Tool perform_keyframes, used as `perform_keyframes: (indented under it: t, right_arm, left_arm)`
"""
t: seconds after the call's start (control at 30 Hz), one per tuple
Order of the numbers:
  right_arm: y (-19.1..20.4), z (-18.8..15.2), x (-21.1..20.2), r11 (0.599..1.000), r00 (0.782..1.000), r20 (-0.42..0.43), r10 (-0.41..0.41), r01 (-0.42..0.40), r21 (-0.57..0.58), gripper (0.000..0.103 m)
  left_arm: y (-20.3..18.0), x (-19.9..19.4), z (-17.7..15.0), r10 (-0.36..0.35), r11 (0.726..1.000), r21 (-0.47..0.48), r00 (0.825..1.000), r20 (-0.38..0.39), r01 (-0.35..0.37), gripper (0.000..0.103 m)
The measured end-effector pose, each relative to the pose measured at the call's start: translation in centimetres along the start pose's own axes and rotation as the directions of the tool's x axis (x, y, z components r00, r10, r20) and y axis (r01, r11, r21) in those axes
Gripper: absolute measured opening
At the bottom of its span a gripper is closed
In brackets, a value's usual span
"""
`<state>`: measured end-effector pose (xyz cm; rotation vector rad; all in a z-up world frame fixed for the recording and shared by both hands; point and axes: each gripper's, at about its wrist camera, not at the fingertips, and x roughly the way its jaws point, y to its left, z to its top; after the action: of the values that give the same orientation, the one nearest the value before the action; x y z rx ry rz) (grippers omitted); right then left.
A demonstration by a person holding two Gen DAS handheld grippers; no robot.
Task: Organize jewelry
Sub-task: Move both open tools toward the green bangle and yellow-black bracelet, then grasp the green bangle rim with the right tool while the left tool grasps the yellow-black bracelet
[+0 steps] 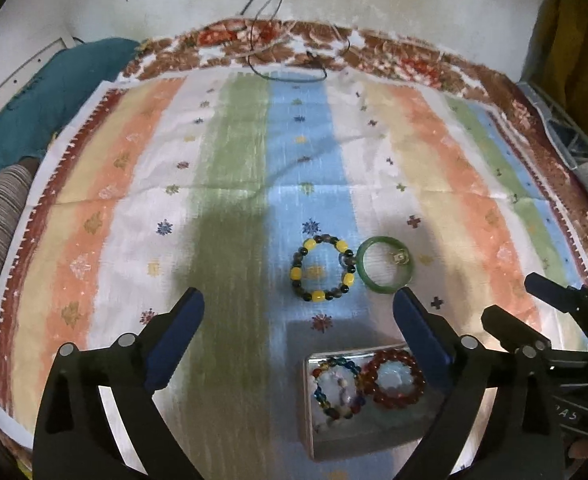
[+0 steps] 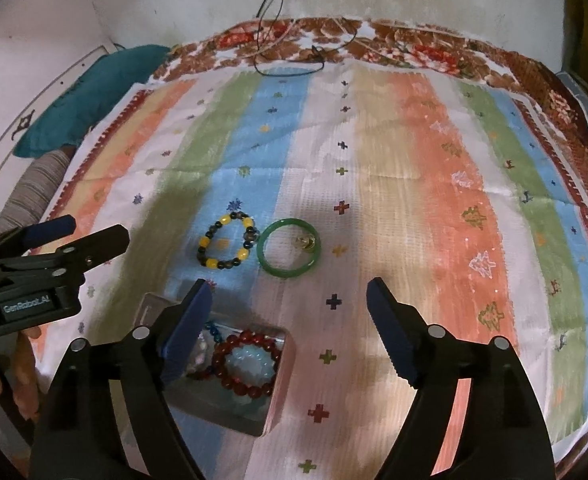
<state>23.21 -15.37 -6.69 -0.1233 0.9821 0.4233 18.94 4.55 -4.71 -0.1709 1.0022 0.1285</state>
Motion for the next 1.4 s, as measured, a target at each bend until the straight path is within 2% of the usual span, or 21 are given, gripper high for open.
perform_keyframes:
  t: [0.2, 0.53, 0.8, 0.97, 1.1, 1.4]
  right_arm:
    - [-0.9, 0.9, 2.3, 1.000, 0.999, -0.047, 0.000, 0.001, 0.028, 0.080]
    - [-1.0, 1.4, 5.4, 0.999, 0.993, -0.118, -0.008, 0.012, 0.037, 0.080]
    - [-1.3, 2.0, 7.0, 0.998, 0.990, -0.138, -0.019, 0.026, 0.049, 0.080]
    - [-2.0, 2.3, 8.1, 0.996, 0.987, -0.155, -0.050, 0.061, 0.071, 0.080]
    - [-2.5, 2.5, 9.1, 0.995, 0.984, -0.174, -0.041, 0.057, 0.086, 0.080]
    - [-2.2, 2.7, 11.6, 0.996, 0.975, -0.213, -0.059, 0.072, 0.055, 0.080]
  left_arm:
    - [0.1, 1.7, 0.9, -0.009, 1.000, 0.000, 1.000, -0.023, 0.009, 0.094]
    - [0.5, 6.0, 1.0, -0.020, 1.000, 0.004, 0.992, -0.123, 0.021, 0.094]
    - [0.6, 8.2, 1.1, -0.043, 0.999, -0.006, 0.985, -0.165, 0.043, 0.094]
    - [0.8, 9.7, 1.1, -0.039, 0.999, -0.005, 0.981, -0.190, 0.039, 0.093]
    - [1.0, 10.9, 1.2, -0.035, 0.999, 0.010, 0.976, -0.215, 0.038, 0.092]
    - [1.3, 13.0, 1.6, -0.041, 0.999, 0.014, 0.966, -0.257, 0.046, 0.089]
